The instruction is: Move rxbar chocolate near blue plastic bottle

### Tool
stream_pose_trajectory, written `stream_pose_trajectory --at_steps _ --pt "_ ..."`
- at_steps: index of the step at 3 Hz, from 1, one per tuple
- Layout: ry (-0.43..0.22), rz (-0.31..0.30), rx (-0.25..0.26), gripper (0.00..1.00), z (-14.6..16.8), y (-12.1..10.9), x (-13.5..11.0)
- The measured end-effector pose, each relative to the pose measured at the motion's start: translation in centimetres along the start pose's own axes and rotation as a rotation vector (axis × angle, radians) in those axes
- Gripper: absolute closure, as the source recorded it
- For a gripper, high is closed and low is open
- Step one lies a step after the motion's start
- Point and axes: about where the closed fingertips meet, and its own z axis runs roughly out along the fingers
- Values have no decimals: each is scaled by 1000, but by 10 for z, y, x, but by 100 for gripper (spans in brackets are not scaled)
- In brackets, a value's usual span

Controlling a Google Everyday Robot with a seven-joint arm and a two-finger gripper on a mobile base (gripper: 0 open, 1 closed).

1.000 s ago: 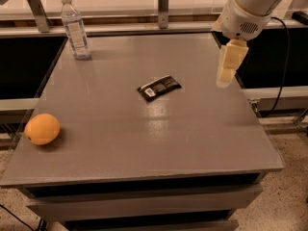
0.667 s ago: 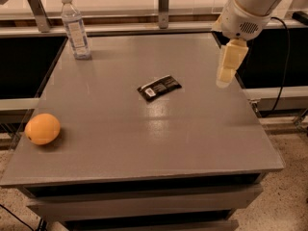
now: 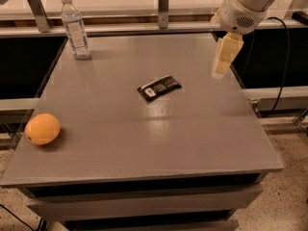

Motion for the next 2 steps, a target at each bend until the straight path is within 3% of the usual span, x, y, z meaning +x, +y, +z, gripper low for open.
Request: stream_pose_trajectory --at_steps 2 --pt "-41 114 91 0 1 -37 10"
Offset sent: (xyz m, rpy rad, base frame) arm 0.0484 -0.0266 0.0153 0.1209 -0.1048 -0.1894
